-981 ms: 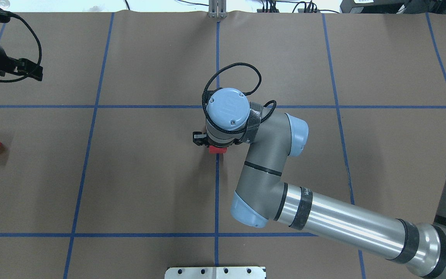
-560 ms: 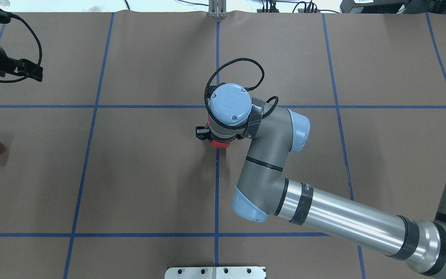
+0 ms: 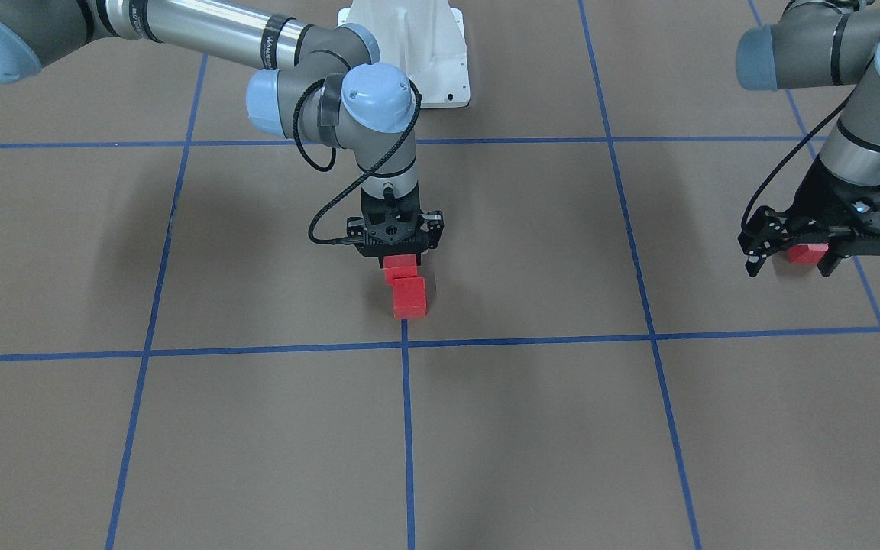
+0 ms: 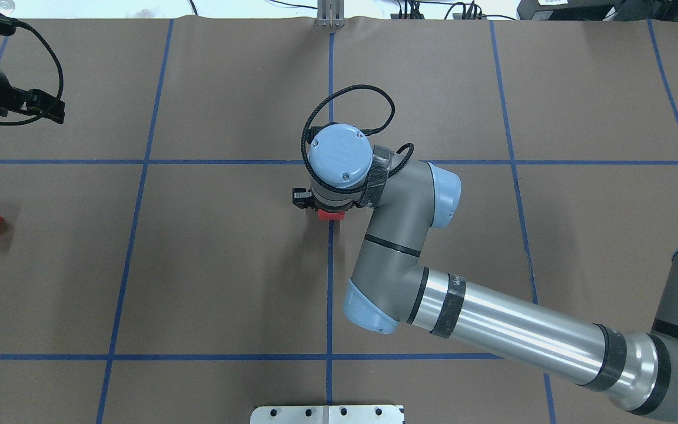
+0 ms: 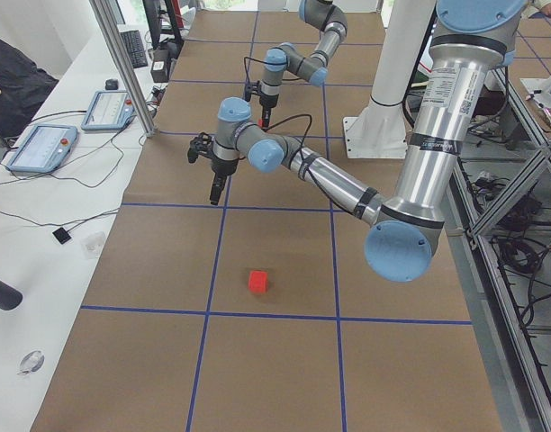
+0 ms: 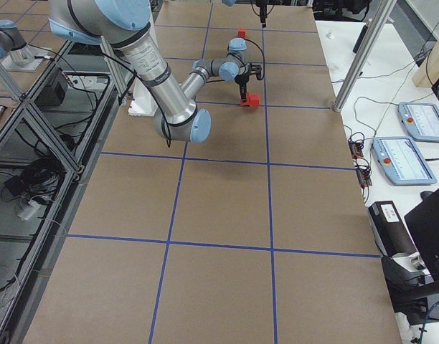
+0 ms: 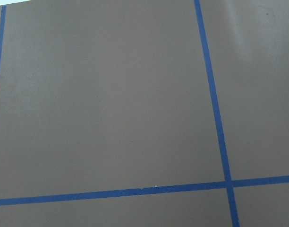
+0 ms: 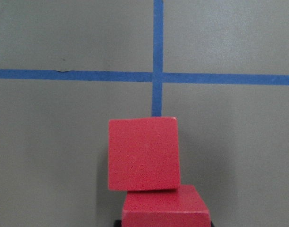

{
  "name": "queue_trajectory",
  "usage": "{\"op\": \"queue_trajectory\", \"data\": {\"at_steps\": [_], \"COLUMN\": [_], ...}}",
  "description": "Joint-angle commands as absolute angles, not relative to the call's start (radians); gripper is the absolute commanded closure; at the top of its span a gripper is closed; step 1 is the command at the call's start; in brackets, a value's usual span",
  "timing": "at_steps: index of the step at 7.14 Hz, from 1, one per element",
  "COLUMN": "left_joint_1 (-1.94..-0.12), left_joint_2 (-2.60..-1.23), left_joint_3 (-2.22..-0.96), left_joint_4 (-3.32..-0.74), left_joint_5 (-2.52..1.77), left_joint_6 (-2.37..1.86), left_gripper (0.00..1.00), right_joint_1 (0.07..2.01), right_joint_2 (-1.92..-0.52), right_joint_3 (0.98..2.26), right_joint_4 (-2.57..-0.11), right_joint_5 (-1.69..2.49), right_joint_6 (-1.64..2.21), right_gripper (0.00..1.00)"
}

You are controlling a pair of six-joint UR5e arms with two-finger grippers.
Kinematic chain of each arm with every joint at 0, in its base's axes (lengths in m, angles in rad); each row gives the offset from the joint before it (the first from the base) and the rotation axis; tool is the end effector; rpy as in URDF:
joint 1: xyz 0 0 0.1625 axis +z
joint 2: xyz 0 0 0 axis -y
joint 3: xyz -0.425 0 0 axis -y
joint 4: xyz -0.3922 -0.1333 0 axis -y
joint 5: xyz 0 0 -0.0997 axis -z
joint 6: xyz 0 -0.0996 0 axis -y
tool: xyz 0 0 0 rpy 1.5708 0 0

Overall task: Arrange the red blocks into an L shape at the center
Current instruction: 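Lower the held cube beside the centre cube, nearer the robot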

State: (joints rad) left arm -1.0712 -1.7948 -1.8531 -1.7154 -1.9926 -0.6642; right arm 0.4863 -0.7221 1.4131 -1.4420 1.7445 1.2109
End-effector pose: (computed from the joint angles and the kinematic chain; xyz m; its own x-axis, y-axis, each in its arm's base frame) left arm 0.1927 -0.5462 0.3986 0.7719 0.0852 -0.6300 0.1203 0.9535 0.2763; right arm -0.6184 -0.4582 0.1875 0.6874 -0.0290 0.7257 -0.1138 0.9826 0.1471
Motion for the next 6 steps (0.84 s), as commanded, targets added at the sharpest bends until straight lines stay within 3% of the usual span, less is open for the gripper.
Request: {"op": "queue_trajectory", "data": {"at_steps": [1, 3, 5, 6], "left_joint_1": [-1.072, -1.071, -1.072, -1.072], "left_joint_2": [-1.795, -1.795, -1.795, -1.795], "left_joint_3": [-1.853, -1.853, -1.853, -1.853], "left_joint_4": [-1.715, -1.717, -1.715, -1.715], "left_joint_5": [-1.993, -1.993, -1.993, -1.993], "left_joint_6": [-0.664, -0.664, -0.666, -0.666], "left_gripper": [0.00, 0.00, 0.00, 0.00], "right_joint_1": [0.486, 0.486, 0.489, 0.495], "right_joint_2": [-0.719, -0.721, -0.721, -0.721], "right_joint_3": [1.408, 1.379, 1.379, 1.379], "right_joint_4": [-1.434, -1.378, -1.376, -1.376], "right_joint_5": [1.743, 1.743, 1.743, 1.743], "right_joint_6": [1.210, 1.212, 1.212, 1.210], "right_gripper": [1.00, 1.00, 0.77, 0.75]}}
